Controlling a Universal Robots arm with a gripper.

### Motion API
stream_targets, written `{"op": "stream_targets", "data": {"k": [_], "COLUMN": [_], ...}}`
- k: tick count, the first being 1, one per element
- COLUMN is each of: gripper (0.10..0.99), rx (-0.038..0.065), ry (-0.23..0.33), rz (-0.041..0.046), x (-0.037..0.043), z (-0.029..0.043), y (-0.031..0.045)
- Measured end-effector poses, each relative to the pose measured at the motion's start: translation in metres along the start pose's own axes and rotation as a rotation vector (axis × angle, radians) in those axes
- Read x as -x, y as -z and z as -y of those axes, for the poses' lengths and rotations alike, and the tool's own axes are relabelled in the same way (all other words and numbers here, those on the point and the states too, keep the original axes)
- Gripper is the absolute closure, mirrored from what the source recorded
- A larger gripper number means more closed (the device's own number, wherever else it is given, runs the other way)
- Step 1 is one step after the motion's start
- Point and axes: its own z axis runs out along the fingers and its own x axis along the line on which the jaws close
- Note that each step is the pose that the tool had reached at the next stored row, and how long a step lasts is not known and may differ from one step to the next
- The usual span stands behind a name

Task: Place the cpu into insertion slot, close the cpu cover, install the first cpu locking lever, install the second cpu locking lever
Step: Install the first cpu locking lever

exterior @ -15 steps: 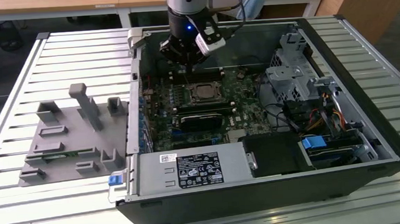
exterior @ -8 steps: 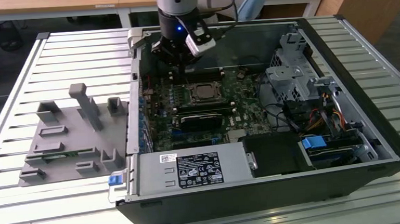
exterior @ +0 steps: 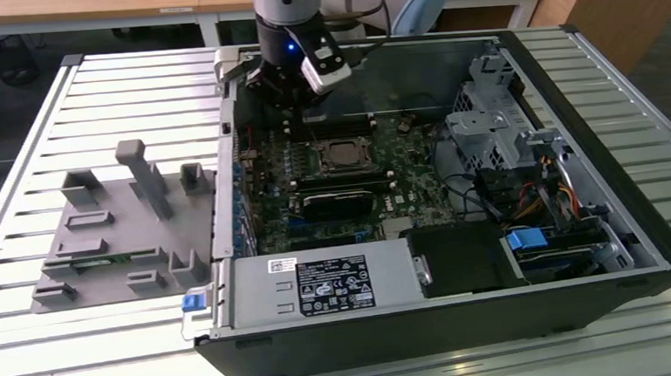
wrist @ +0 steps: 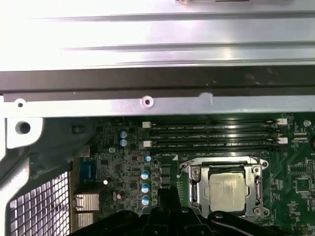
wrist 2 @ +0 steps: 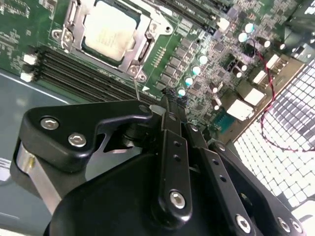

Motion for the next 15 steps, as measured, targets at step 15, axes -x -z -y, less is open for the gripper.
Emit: {"op": "stream_targets", "data": {"k": [15], "gripper": [0.980], "rx": [0.000], "ry": [0.000], "rz": [0.0007], "x": [0.0011], "z": [-0.0158], "y": [-0.0043]}}
